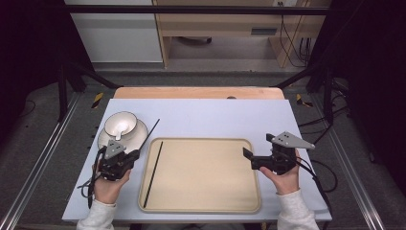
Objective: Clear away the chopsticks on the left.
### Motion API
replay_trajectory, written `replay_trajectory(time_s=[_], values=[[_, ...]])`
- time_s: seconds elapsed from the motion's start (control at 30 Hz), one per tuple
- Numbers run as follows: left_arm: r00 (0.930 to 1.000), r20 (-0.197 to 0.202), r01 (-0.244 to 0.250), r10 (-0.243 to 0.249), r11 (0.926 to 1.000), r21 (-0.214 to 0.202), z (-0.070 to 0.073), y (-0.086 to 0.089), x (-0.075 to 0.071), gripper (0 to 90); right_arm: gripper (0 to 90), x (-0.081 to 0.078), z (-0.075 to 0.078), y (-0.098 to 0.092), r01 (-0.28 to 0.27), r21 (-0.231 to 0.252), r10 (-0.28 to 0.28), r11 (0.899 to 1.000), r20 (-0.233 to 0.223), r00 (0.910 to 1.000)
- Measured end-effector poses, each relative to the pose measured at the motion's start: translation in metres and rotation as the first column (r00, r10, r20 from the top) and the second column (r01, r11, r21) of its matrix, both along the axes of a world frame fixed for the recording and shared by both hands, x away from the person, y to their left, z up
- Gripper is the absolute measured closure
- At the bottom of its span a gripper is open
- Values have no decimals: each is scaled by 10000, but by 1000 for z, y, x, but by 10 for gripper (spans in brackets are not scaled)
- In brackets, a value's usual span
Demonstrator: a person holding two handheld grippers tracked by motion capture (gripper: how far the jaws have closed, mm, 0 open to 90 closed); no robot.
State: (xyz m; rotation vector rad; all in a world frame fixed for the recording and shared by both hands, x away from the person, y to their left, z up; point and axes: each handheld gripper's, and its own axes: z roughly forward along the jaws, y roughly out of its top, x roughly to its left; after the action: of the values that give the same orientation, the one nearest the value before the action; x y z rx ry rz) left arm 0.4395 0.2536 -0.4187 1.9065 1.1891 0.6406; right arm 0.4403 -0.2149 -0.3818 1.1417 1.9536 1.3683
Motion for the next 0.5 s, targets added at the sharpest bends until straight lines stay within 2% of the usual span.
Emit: replay_trajectory(time_s=[0.17,0.27,0.5], values=[[9991,230,-347,354,9989,-313,-1,-11,-10,858,21,0,0,0,9,-7,-9,10000,0,10000],[9980,396,-487,494,9986,-203,-1,-18,-15,858,21,0,0,0,15,12,-15,10000,19,10000],[9952,455,-848,871,9951,-515,-1,-28,-24,858,20,0,0,0,3,2,-3,10000,4,10000]])
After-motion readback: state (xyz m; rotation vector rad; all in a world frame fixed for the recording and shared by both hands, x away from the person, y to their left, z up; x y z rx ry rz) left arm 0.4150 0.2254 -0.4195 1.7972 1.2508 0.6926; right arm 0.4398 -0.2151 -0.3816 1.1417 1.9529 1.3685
